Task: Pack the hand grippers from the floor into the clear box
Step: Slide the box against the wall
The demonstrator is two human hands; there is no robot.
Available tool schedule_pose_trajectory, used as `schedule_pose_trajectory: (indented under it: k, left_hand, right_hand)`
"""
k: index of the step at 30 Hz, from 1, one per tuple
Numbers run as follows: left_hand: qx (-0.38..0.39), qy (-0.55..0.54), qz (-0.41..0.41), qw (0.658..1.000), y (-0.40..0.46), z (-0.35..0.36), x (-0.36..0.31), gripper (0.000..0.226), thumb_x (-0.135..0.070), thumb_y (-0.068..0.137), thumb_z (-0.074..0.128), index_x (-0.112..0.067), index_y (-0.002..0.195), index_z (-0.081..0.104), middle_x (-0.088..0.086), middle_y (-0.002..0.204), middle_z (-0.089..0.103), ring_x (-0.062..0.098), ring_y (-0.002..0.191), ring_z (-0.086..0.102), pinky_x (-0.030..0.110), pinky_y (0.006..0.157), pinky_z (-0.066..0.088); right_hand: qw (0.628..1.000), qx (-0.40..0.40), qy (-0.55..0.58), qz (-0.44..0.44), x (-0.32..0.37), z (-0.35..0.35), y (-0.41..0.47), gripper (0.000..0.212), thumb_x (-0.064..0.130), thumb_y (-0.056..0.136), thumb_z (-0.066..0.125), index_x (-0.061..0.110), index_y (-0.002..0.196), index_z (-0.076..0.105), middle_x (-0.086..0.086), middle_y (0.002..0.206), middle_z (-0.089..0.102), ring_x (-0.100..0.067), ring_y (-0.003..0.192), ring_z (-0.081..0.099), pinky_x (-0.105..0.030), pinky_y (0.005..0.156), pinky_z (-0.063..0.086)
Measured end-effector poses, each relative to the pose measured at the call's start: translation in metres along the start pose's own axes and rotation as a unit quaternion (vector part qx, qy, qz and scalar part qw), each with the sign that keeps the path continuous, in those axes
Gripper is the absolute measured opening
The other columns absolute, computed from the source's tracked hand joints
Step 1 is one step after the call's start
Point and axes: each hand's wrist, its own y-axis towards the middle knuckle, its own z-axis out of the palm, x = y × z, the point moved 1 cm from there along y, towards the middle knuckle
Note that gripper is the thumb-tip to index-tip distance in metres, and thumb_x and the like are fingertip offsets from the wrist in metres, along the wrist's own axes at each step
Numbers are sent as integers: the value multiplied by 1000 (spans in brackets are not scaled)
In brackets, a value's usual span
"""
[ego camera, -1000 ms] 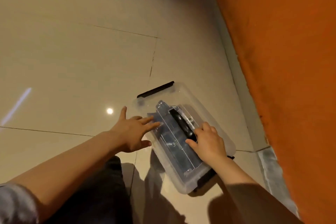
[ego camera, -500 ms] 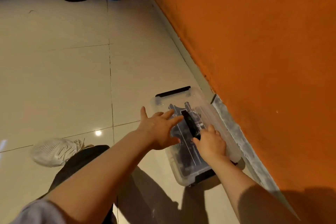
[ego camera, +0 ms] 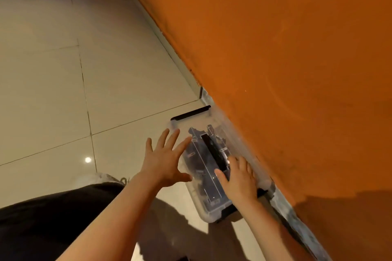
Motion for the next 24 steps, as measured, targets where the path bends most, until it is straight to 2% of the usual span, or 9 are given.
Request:
schedule_pose_trajectory:
  k: [2, 4, 8, 10, 12, 14, 18, 21, 24]
  left_hand:
    - [27, 52, 16, 998, 5, 14, -6, 108, -80, 69, 48, -39, 143, -20, 2, 154, -24, 28, 141, -21, 65, 107, -8]
    - [56, 75, 15, 995, 11, 30, -9, 109, -88, 65, 37, -39, 142, -22, 3, 153, -27, 28, 141, -21, 68, 105, -10]
    - [116, -14, -48, 992, 26, 65, -12, 112, -97, 45, 12, -44, 133, -33, 1, 137, -44, 28, 140, -25, 68, 104, -10]
    - [92, -55, -57, 993, 37, 82, -10, 114, -101, 36, -1, -47, 129, -38, 1, 134, -53, 27, 138, -30, 66, 106, -10]
    - [57, -83, -67, 993, 58, 89, -2, 117, -102, 31, -9, -47, 129, -38, -1, 136, -52, 24, 135, -35, 63, 108, -12]
    - [34, -65, -69, 995, 83, 84, 9, 114, -101, 32, -11, -47, 130, -36, -1, 138, -49, 23, 133, -38, 62, 108, -14]
    - [37, -20, -68, 997, 121, 72, 28, 110, -100, 41, 0, -45, 130, -36, 1, 142, -46, 22, 133, -38, 62, 107, -14]
    - [71, -9, -60, 996, 120, 67, 24, 111, -97, 48, 11, -42, 135, -31, 4, 146, -41, 23, 136, -34, 62, 109, -12]
    - [91, 33, -49, 994, 117, 51, 20, 113, -93, 51, 11, -36, 144, -20, 7, 152, -29, 24, 139, -28, 60, 110, -10]
  right_hand:
    - [998, 9, -29, -49, -6, 17, -17, 67, 66, 91, 21, 26, 142, 35, -6, 148, 38, -27, 138, 34, -48, 113, 20]
    - [996, 16, -57, -63, -7, 26, -20, 66, 66, 92, 19, 27, 144, 33, -4, 148, 39, -25, 137, 34, -53, 110, 13]
    - [998, 21, -36, -57, -4, 30, -7, 65, 65, 92, 19, 26, 140, 42, 2, 145, 44, -21, 137, 34, -55, 107, 16]
    - [998, 8, -30, -62, -2, 33, 7, 65, 66, 92, 21, 28, 139, 43, 3, 144, 44, -21, 137, 34, -55, 107, 17]
    - [998, -4, -31, -57, 3, 35, 30, 65, 66, 91, 22, 28, 139, 44, 2, 143, 45, -22, 136, 37, -55, 106, 17]
    - [998, -19, -36, -55, 12, 32, 57, 67, 67, 90, 17, 30, 140, 41, 2, 147, 40, -23, 138, 33, -55, 108, 14]
    - [997, 2, -28, -70, 24, 26, 94, 72, 68, 85, 4, 35, 149, 4, 9, 158, -3, -17, 145, -10, -54, 112, -8]
    - [997, 5, -35, -67, 20, 23, 93, 72, 69, 84, 2, 36, 149, -1, 11, 158, -7, -15, 144, -15, -53, 112, -11]
    - [997, 16, -36, -72, 21, 24, 86, 72, 68, 85, 1, 34, 148, -8, 8, 158, -9, -16, 144, -16, -54, 113, -11]
